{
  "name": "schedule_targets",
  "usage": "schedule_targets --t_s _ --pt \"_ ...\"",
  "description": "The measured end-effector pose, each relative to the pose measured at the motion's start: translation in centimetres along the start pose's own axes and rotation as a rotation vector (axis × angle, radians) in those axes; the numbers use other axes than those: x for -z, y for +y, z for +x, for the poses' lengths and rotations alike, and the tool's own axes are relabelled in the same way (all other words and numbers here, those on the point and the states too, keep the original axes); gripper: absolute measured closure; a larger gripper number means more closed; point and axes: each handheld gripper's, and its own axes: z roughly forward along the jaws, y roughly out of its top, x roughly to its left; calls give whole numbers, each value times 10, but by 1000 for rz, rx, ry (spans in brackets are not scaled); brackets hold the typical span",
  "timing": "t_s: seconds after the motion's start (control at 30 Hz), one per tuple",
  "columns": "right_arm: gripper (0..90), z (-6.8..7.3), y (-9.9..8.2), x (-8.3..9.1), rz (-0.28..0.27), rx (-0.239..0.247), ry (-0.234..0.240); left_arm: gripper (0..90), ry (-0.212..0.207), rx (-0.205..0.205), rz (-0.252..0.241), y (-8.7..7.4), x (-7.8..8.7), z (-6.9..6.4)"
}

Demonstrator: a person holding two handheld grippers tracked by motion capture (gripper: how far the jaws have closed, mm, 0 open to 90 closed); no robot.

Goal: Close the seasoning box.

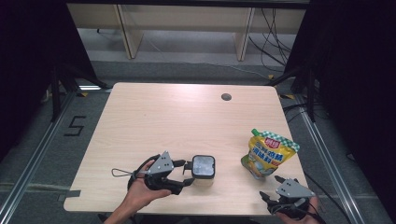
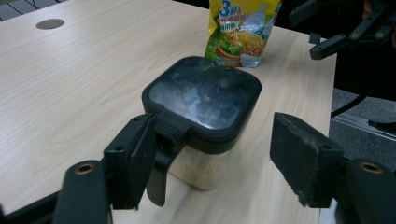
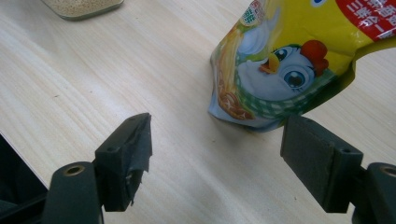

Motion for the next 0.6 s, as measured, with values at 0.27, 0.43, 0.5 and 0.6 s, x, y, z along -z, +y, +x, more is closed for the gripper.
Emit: schedule_targets --t_s 0.27,0.43,0.5,0.6 --pt "256 0 0 0 -2 11 3 203 22 -9 28 -14 4 -4" --pt "256 1 0 0 5 2 0 168 40 8 40 -22 5 -7" --pt "256 1 0 0 4 0 1 167 44 11 47 -24 6 -8" --pt "256 1 0 0 4 2 -1 165 55 0 59 -25 9 -8"
